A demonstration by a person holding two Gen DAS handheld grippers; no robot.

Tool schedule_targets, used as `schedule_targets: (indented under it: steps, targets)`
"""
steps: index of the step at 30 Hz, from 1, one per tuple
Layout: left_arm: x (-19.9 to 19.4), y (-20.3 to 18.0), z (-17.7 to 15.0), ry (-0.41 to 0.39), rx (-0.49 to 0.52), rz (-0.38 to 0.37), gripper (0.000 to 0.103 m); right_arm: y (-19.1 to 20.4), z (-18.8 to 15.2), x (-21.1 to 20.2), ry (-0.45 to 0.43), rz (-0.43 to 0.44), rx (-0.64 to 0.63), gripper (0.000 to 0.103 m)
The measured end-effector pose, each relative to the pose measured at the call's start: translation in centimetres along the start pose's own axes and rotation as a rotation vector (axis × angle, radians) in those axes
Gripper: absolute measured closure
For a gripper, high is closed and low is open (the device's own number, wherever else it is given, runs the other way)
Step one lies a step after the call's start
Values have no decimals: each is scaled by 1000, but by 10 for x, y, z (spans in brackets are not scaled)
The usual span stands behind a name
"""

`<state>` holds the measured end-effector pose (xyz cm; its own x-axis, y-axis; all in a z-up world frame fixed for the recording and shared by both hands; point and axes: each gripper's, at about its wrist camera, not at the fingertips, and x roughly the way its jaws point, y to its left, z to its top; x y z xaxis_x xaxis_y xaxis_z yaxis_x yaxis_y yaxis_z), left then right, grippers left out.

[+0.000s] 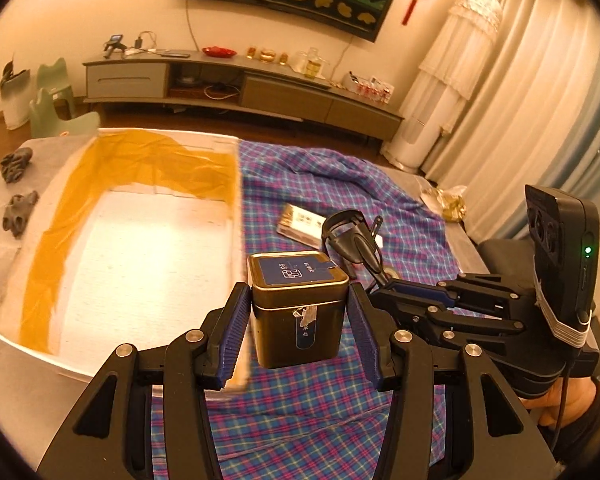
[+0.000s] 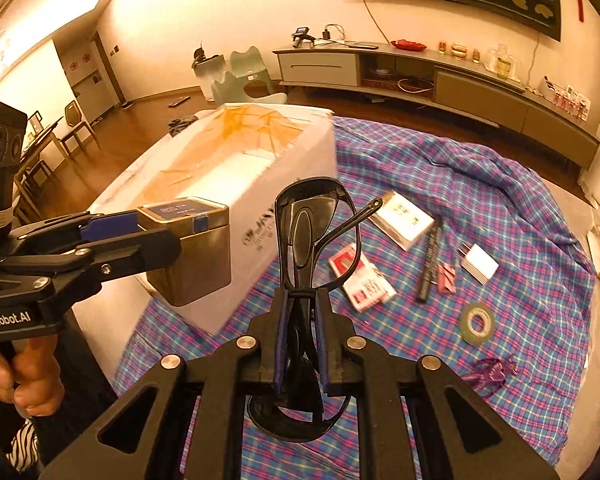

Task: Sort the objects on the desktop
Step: 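Carry the tin and sunglasses with both tools over the white cardboard box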

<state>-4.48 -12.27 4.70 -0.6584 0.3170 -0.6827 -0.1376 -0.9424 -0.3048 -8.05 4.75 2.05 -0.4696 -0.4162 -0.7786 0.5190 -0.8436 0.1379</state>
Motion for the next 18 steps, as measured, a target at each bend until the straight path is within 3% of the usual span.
schedule_targets:
  steps: [18]
  targets:
    - [-6, 78, 29, 3, -62, 93, 51, 62, 65, 25, 19, 52, -44, 89]
